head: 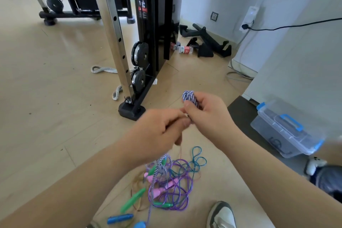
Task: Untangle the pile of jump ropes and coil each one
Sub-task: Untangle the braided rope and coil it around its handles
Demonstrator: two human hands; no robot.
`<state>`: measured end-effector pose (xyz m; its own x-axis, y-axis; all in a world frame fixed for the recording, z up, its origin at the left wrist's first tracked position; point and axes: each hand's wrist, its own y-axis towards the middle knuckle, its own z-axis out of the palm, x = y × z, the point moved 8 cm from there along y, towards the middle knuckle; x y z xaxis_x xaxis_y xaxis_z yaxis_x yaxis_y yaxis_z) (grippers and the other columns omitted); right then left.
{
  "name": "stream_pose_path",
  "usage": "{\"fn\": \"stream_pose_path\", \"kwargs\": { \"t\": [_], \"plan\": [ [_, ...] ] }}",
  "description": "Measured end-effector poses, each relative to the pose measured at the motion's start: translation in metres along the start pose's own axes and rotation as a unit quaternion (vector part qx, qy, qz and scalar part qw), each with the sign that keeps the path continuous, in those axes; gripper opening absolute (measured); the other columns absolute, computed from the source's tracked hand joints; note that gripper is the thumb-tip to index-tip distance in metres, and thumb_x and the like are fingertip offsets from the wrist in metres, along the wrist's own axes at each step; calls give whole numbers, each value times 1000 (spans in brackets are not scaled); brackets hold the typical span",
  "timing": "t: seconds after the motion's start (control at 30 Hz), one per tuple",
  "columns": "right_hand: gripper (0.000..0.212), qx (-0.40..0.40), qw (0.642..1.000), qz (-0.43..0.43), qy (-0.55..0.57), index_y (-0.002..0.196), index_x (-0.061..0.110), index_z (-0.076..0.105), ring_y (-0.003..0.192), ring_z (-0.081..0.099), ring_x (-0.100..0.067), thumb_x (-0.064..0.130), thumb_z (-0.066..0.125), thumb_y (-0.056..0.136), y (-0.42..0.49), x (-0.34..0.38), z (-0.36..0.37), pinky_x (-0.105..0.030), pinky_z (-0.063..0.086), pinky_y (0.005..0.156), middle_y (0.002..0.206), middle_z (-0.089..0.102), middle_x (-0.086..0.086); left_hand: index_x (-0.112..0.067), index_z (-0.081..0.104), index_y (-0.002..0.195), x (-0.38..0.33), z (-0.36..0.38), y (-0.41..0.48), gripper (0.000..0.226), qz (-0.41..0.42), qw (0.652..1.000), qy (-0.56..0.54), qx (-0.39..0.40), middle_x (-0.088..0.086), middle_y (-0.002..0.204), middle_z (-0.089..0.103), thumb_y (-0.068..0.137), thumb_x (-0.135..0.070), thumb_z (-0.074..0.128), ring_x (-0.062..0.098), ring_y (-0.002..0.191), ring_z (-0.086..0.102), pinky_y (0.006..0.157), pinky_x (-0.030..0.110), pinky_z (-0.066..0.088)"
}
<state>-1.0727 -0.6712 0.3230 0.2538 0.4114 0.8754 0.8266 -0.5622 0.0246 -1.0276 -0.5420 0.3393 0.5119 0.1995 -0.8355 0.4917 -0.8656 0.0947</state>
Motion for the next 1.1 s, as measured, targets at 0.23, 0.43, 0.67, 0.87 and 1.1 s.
{"fn": "stream_pose_path", "kwargs": {
  "t": [0.23,0.43,0.67,0.87,1.1],
  "plan": [
    [49,180,952,114,220,92,4,74,72,68,-30,46,52,102,-18,11,26,-37,55,71,87,77,-14,1,67,73,19,-41,8,31,-33,970,-120,-208,-2,51,65,90,-24,74,-1,44,56,47,11,42],
    [18,212,908,168,319,102,-8,72,63,61,-15,7,63,96,-26,6,41,-24,56,68,95,74,-20,-7,62,73,59,-41,13,48,-109,971,-114,-182,13,60,57,89,-52,68,18,57,46,56,34,40],
    [16,14,865,163,475,101,-1,70,87,73,-20,13,65,95,-2,-8,1,-30,60,81,104,77,-19,-26,65,95,76,24,-4,26,-155,983,57,74,0,66,59,106,-37,44,7,50,47,58,29,50],
    [20,-26,999,33,30,81,7,68,68,62,-32,26,60,84,-4,-6,-7,-53,54,71,81,73,-22,-15,59,83,8,31,-8,28,-9,993,85,78,3,67,59,99,-37,57,12,57,52,58,32,42],
    [35,119,986,59,103,96,2,74,63,64,-8,30,53,104,-15,4,15,-30,49,66,83,72,-14,-16,68,83,17,-37,4,16,6,989,-39,-146,-4,61,60,92,-28,73,3,55,47,54,20,42]
  ]
}}
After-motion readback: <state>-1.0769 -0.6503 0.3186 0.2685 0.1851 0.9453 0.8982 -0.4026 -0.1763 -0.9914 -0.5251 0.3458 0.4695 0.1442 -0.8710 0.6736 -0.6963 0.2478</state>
